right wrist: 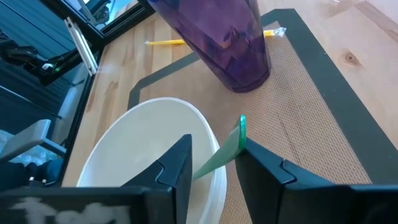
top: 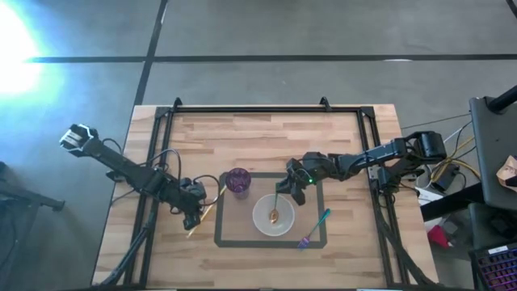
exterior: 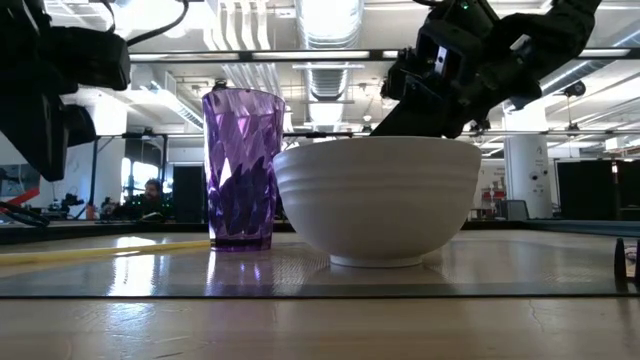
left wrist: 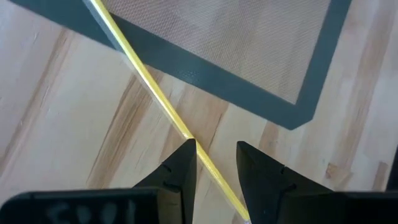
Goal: Pick & Place Utensil
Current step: Put the green spoon on the white bowl, then put the yellow straw into the violet cup
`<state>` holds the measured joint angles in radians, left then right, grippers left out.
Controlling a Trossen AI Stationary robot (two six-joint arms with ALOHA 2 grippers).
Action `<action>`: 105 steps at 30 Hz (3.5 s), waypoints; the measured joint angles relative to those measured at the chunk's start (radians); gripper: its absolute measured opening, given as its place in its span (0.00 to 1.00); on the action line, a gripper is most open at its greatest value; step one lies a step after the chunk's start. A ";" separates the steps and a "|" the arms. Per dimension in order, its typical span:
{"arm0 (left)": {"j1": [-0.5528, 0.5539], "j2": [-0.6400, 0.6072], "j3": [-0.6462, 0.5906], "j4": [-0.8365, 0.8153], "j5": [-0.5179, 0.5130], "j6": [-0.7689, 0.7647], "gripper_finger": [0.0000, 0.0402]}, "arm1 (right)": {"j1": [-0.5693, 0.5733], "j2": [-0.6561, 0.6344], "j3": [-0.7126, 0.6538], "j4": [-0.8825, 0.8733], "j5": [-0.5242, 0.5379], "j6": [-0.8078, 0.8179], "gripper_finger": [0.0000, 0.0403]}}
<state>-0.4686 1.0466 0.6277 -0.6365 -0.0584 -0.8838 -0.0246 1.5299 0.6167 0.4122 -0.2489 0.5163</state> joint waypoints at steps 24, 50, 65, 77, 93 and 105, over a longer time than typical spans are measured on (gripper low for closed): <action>0.001 0.000 0.145 -0.238 0.004 0.011 0.26 | -0.026 -0.137 0.000 -0.209 -0.003 0.000 0.26; -0.017 0.125 0.105 -0.181 -0.020 -0.369 0.26 | -0.031 -0.516 0.000 -0.344 0.023 -0.065 0.18; -0.057 0.303 0.129 -0.060 0.019 -0.385 0.26 | -0.035 -0.592 0.000 -0.413 0.122 -0.091 0.22; -0.058 0.416 0.126 -0.044 0.018 -0.390 0.26 | -0.035 -0.592 0.000 -0.414 0.122 -0.106 0.17; -0.058 0.459 0.121 -0.055 0.015 -0.382 0.15 | -0.035 -0.592 0.000 -0.415 0.122 -0.109 0.21; -0.058 0.459 0.109 -0.083 0.016 -0.393 0.02 | -0.035 -0.592 0.000 -0.416 0.122 -0.109 0.17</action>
<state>-0.5266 1.5055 0.7364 -0.7198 -0.0429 -1.2768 -0.0593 0.9382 0.6167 -0.0036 -0.1267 0.4068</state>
